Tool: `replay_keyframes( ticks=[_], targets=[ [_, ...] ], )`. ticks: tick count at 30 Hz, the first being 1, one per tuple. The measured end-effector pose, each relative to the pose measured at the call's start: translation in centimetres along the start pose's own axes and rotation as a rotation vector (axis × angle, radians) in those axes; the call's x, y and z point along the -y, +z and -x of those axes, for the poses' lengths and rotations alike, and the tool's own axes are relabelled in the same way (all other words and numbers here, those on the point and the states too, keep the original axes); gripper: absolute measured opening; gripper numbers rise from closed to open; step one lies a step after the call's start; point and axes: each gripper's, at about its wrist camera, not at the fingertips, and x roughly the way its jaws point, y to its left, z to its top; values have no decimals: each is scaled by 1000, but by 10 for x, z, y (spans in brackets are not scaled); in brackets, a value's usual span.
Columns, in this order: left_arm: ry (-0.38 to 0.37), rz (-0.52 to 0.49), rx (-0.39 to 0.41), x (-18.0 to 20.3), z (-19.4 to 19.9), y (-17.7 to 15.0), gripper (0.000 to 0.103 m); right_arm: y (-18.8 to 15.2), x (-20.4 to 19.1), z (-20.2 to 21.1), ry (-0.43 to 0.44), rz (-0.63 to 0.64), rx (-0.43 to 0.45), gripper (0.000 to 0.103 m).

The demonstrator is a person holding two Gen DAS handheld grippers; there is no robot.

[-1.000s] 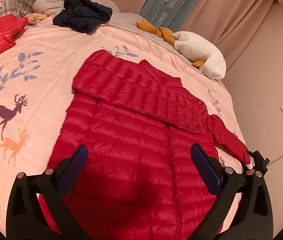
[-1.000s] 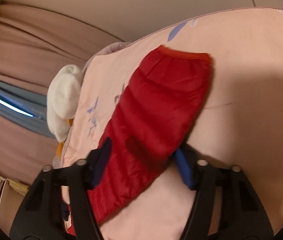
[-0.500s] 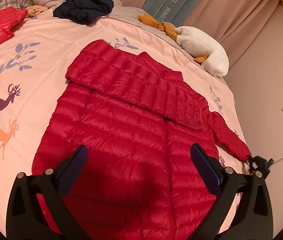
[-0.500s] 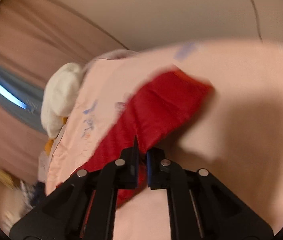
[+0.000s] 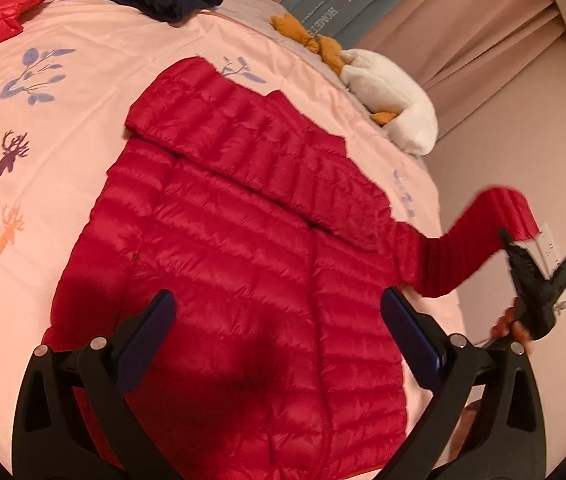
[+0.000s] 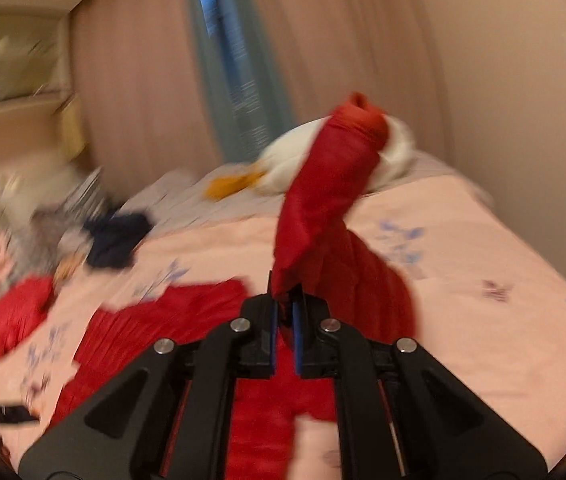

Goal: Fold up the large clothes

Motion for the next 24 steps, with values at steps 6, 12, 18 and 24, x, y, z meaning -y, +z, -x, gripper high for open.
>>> replay_keyframes(
  ticks=[6, 12, 18, 24],
  targets=[
    [-101, 45, 6, -3, -4, 12, 102, -50, -91, -45, 73, 218, -134, 9],
    [-188, 131, -52, -16, -33, 19, 102, -118, -135, -80, 120, 338, -338, 30],
    [-254, 192, -125, -19, -63, 24, 102, -131, -130, -56, 103, 357, -348, 64],
    [-323, 199, -188, 0, -98, 31, 102, -128, -102, 0, 108, 260, -246, 69]
  ],
)
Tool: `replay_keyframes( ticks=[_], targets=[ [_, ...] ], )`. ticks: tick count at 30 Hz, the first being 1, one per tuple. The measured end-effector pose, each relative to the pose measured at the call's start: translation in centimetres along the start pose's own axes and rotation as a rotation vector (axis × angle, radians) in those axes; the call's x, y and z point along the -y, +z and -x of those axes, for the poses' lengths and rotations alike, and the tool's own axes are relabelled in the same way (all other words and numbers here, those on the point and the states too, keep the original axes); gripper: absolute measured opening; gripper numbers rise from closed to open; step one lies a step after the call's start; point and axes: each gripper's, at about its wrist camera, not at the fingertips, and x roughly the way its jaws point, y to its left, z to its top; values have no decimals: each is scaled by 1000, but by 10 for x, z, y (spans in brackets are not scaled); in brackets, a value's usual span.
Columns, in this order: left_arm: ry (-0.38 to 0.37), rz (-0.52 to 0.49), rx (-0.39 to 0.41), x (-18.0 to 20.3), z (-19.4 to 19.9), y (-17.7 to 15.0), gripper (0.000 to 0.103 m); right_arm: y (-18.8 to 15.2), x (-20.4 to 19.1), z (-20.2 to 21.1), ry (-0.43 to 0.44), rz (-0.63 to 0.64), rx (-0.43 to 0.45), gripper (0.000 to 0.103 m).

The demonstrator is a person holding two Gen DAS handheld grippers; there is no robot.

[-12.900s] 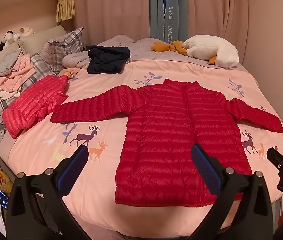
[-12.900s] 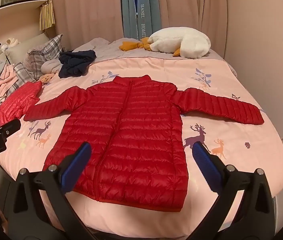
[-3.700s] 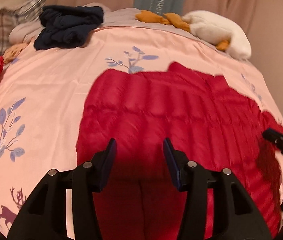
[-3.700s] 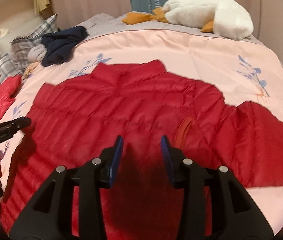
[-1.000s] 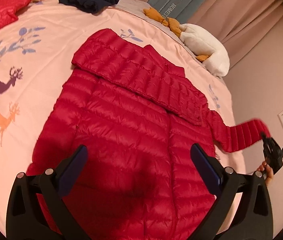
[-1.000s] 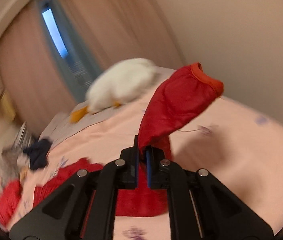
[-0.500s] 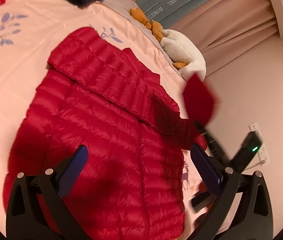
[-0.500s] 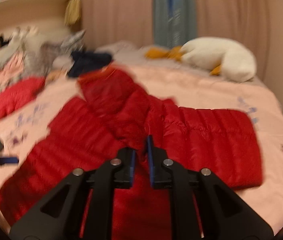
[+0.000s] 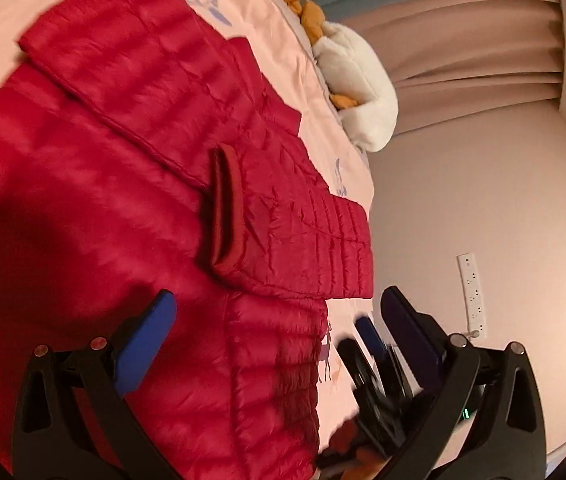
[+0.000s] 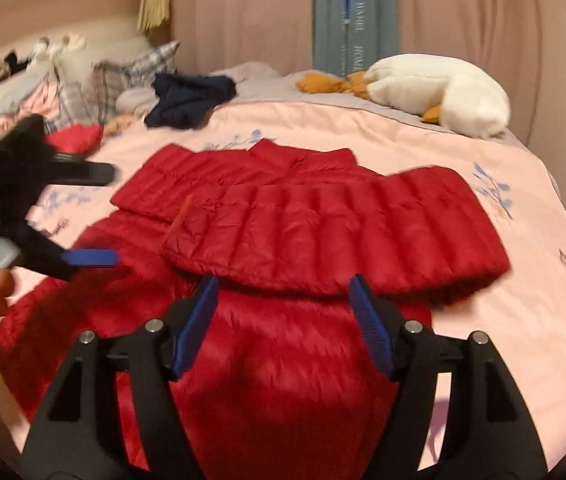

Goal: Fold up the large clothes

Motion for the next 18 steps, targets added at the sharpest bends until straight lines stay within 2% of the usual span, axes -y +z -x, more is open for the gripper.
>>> replay_keyframes(
  ticks=[9, 12, 14, 16, 18],
  targets=[
    [82, -23, -20, 7, -59, 13, 99, -27, 34, 39, 45, -195, 74, 70],
    [108, -19, 7, 6, -65, 14, 76, -33, 43, 43, 35, -222, 83, 70],
    [141, -10, 13, 3, -68, 14, 38, -36, 50, 45, 24, -231, 84, 70],
    [172, -17, 17, 2, -71, 15, 20, -39, 56, 45, 13, -241, 78, 70],
    [193, -44, 33, 7, -70, 15, 14, -41, 65, 45, -8, -254, 71, 70]
  ],
)
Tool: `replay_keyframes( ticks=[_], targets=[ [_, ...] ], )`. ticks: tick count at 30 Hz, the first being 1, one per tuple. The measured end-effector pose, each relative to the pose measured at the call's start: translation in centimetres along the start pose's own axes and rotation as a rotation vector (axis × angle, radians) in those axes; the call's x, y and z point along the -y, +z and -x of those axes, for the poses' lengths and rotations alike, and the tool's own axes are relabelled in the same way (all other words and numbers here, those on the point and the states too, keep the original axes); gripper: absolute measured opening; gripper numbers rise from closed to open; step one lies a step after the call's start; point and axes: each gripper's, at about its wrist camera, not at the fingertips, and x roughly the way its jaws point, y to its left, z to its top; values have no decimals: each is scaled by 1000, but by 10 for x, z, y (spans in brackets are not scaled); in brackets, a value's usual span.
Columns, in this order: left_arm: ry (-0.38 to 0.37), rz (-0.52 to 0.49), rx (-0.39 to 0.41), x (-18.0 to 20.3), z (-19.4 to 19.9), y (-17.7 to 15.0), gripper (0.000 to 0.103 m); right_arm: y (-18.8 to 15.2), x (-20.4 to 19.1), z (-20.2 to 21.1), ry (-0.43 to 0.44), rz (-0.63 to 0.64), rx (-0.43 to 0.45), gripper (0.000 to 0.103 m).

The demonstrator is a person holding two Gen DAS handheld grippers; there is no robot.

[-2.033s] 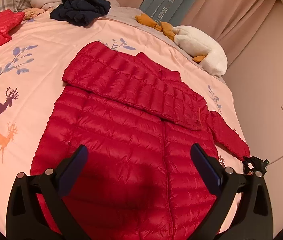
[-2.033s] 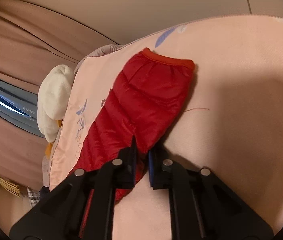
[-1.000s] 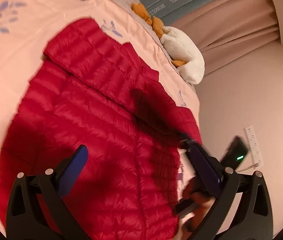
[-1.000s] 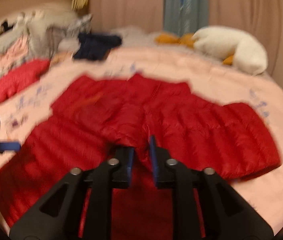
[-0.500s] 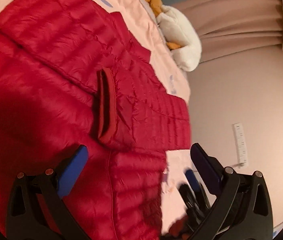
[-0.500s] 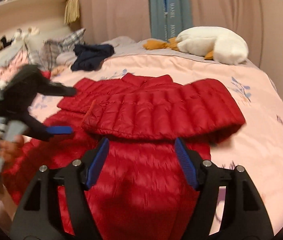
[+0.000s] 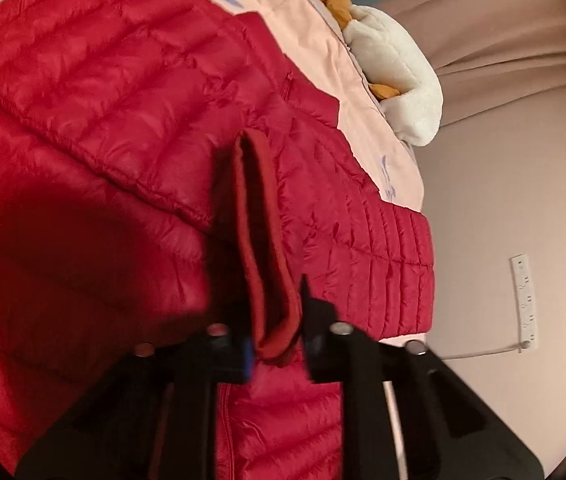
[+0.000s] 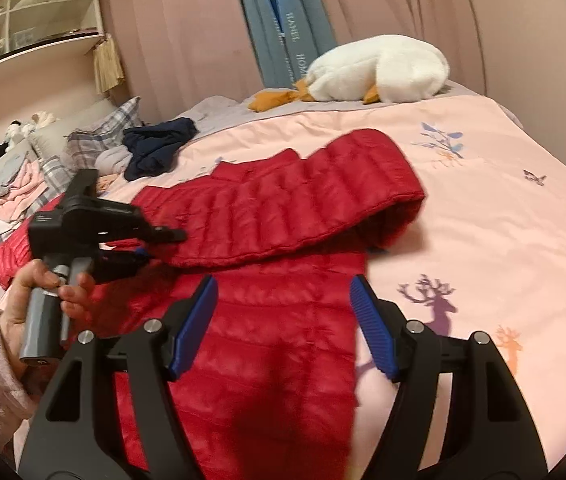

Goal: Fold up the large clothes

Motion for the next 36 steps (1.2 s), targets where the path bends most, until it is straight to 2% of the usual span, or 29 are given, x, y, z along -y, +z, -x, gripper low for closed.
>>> replay_keyframes(
  ticks=[3, 7, 10, 14, 17, 19, 24, 28, 31, 32, 36],
  targets=[
    [36, -90, 57, 23, 16, 7, 12, 2, 16, -5, 6, -45, -21, 70],
    [30, -190, 174, 58, 54, 30, 11, 5, 31, -12, 5, -95, -36, 67],
    [57, -249, 265, 76, 87, 49, 11, 7, 37, -12, 12, -121, -29, 67],
    [105, -265, 321, 73, 113, 63, 11, 9, 35, -14, 10, -114, -33, 66],
    [150, -227, 342, 48, 125, 69, 11, 12, 33, -17, 3, -102, -45, 64],
    [182, -197, 334, 29, 122, 74, 11, 16, 32, -18, -1, -92, -45, 64],
    [300, -132, 248, -27, 97, 77, 11, 31, 34, -36, -11, -78, -81, 61],
    [391, -140, 181, -52, 77, 77, 12, 48, 34, -63, -25, -57, -123, 55],
    [435, -180, 157, -59, 69, 75, 20, 65, 35, -85, -40, -51, -147, 54],
    [454, -200, 160, -60, 70, 75, 28, 72, 35, -92, -43, -48, -153, 54],
    [497, -255, 174, -59, 84, 80, 46, 91, 30, -113, -56, -16, -165, 54]
  ],
)
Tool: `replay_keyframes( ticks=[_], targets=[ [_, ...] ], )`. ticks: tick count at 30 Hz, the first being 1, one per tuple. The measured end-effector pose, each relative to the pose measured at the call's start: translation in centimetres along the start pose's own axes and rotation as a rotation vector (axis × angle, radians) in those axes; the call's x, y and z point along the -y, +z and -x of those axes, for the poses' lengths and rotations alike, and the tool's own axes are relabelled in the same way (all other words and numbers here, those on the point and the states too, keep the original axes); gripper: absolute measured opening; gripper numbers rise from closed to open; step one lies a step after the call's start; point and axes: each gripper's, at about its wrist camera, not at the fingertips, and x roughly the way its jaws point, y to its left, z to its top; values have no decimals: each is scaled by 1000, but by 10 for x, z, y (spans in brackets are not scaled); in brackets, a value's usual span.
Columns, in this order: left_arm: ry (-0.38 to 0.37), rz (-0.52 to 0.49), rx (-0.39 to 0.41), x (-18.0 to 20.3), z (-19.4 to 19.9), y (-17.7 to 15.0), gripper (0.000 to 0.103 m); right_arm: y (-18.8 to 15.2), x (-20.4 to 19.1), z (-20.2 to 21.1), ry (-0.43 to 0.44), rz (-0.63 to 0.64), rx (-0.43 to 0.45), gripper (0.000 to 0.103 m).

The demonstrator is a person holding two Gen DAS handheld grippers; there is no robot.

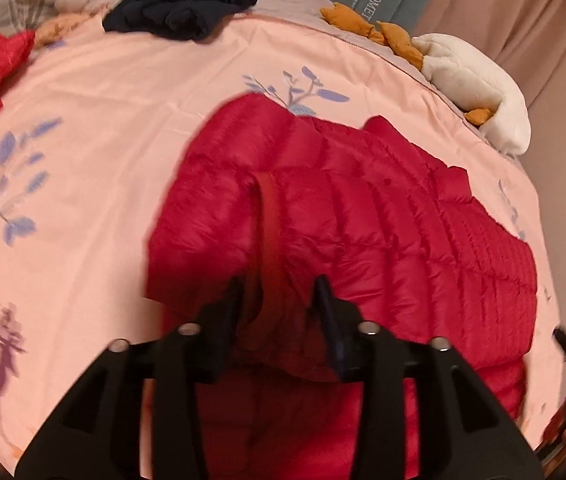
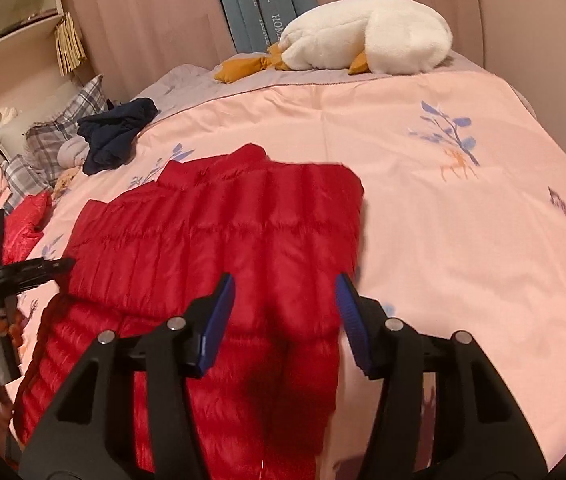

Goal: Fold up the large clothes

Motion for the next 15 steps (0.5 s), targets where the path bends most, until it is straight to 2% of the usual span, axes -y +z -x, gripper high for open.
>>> replay_keyframes(
  ticks=[1, 4, 8, 10, 13, 15],
  targets=[
    [29, -19, 24, -4, 8, 1, 50, 5, -2, -3, -4, 10, -1, 54],
    [77, -80, 88, -3, 24, 7, 50, 18, -8, -13, -22, 43, -3, 54],
    [-6, -173, 144, 23, 41, 17, 50, 33, -17, -33, -18, 51, -21, 54],
    [-39, -223, 140, 42, 38, 17, 49, 42, -24, -49, -30, 61, -30, 53],
    [-80, -272, 94, 69, 17, 16, 31, 48, -33, -66, -37, 65, -42, 51],
    [-66, -312, 70, 84, 0, 13, 30, 51, -36, -81, -66, 74, -57, 51]
  ],
)
